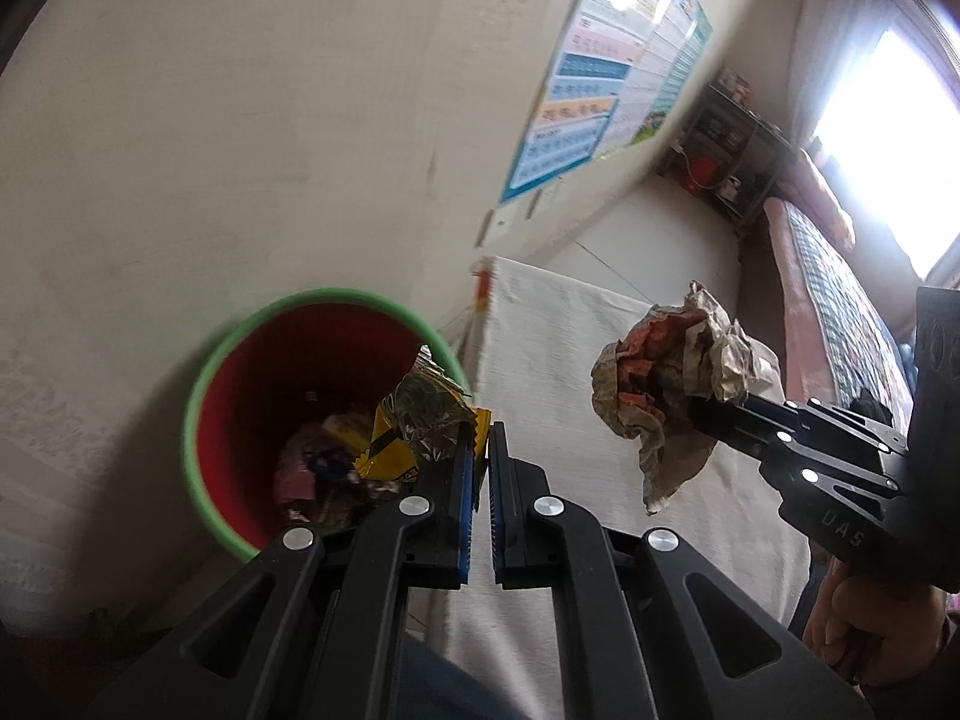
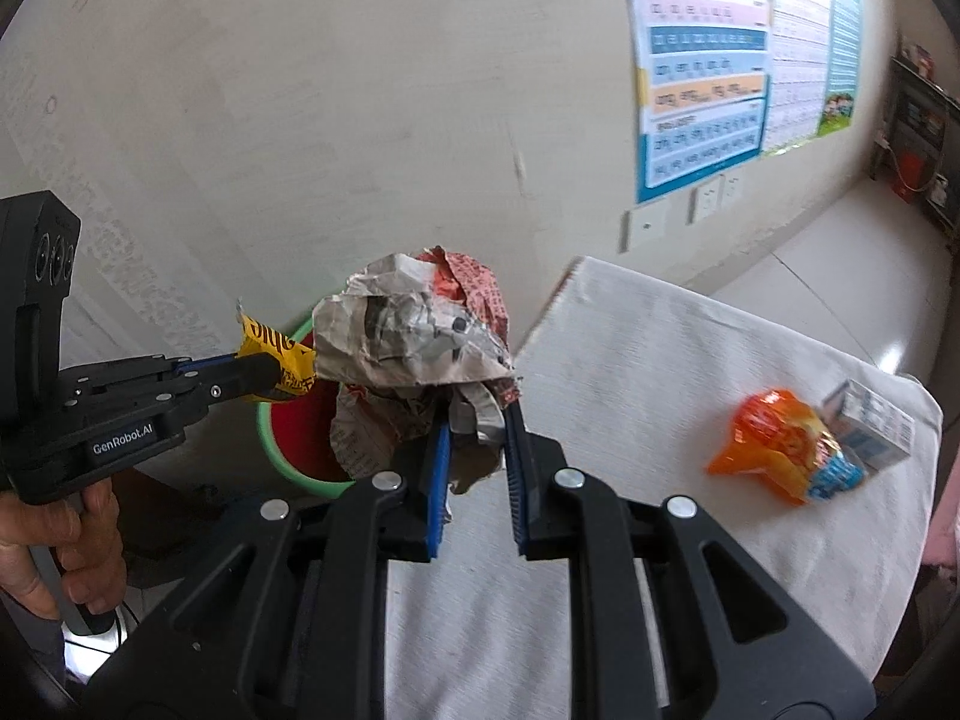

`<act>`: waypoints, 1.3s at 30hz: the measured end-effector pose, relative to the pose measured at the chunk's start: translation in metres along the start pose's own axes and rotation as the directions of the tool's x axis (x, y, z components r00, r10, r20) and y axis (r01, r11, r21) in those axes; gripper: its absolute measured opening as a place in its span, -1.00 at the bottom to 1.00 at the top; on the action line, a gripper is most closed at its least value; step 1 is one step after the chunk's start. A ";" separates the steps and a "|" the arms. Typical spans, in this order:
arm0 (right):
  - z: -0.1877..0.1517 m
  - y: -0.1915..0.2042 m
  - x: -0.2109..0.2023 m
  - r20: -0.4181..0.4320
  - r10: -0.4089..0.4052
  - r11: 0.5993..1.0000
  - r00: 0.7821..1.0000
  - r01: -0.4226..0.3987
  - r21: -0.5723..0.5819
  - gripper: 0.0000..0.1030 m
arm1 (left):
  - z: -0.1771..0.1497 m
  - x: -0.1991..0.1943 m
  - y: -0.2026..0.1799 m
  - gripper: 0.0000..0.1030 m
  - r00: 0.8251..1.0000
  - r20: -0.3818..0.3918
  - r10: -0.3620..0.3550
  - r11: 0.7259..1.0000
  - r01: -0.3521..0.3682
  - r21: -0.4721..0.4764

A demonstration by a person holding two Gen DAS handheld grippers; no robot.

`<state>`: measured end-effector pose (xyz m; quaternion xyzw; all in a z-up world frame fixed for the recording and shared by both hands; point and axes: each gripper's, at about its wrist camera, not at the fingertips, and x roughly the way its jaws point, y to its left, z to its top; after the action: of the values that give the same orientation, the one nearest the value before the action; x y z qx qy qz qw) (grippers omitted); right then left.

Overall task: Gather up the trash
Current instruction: 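Carry the yellow wrapper and crumpled paper over the red bucket, then open both tools to drop the wrapper and paper into the bucket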

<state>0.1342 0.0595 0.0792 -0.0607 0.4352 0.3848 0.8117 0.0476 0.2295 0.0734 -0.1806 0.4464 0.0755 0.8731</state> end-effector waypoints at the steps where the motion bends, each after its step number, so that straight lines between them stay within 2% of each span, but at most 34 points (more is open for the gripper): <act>1: 0.003 0.005 0.004 -0.003 0.008 1.000 1.000 -0.008 -0.006 -0.67 | 0.000 -0.002 0.006 -0.96 1.000 0.003 0.003 1.000 -0.003 -0.009; 13: 0.030 0.060 0.041 -0.032 0.057 0.995 0.998 -0.059 -0.086 -0.66 | 0.004 -0.013 0.062 -0.96 0.999 0.036 0.006 0.994 -0.002 -0.111; 21: 0.041 0.079 0.074 -0.066 0.061 0.992 0.996 -0.068 -0.103 -0.65 | 0.005 -0.007 0.098 -0.93 1.000 0.029 -0.006 0.986 0.011 -0.166; 32: 0.043 0.082 0.104 -0.101 0.045 0.994 0.994 -0.055 -0.099 -0.61 | 0.009 0.001 0.115 -0.90 0.999 0.020 -0.030 0.984 0.033 -0.176; 33: 0.043 0.082 0.104 -0.103 0.044 0.994 0.994 -0.054 -0.099 -0.56 | 0.011 0.001 0.114 -0.83 0.999 0.020 -0.032 0.984 0.035 -0.174; 34: 0.043 0.082 0.106 -0.109 0.043 0.994 0.993 -0.054 -0.098 -0.47 | 0.011 0.000 0.114 -0.46 0.999 0.022 -0.031 0.984 0.034 -0.174; 35: 0.043 0.081 0.107 -0.114 0.039 0.994 0.993 -0.050 -0.095 -0.26 | 0.011 -0.002 0.114 0.11 0.999 0.030 -0.026 0.984 0.031 -0.178; 36: 0.042 0.080 0.105 -0.108 0.034 0.995 0.994 -0.044 -0.092 -0.13 | 0.011 -0.005 0.115 0.32 0.999 0.049 -0.022 0.982 0.031 -0.187; 37: 0.042 0.078 0.104 -0.104 0.028 0.995 0.994 -0.037 -0.088 -0.09 | 0.012 -0.008 0.115 0.51 0.998 0.061 -0.025 0.980 0.036 -0.193; 39: 0.041 0.076 0.103 -0.105 0.021 0.996 0.994 -0.030 -0.080 0.08 | 0.012 -0.010 0.114 0.59 0.997 0.069 -0.032 0.978 0.046 -0.203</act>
<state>0.1437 0.1892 0.0446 -0.1083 0.4616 0.4089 0.7798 0.0172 0.3400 0.0594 -0.2755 0.4039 0.1097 0.8654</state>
